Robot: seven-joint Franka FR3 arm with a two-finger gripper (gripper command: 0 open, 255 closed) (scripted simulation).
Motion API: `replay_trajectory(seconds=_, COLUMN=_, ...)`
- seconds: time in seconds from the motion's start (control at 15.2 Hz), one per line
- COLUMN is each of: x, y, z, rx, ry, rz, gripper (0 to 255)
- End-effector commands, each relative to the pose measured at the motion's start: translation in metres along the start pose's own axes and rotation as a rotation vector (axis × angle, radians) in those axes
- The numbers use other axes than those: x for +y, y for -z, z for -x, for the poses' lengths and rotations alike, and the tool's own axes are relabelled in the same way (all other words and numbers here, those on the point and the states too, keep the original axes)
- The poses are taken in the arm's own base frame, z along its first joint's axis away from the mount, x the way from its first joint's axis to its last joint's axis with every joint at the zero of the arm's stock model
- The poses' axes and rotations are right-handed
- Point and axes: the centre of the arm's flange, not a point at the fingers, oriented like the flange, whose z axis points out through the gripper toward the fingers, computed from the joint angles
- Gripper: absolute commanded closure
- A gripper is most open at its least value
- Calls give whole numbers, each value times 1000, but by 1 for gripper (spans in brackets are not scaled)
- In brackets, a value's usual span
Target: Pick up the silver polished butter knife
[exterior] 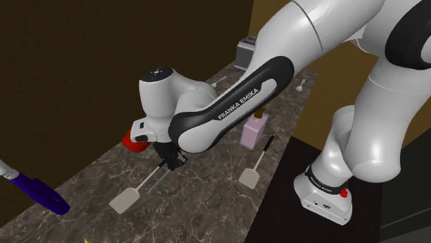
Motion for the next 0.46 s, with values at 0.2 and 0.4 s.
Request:
replay_trajectory(seconds=0.2, x=-1, y=27, z=-2, rx=0, ry=0, rz=0, gripper=255)
replay_trajectory(seconds=0.4, x=-1, y=33, z=-2, rx=0, ry=0, rz=0, gripper=255)
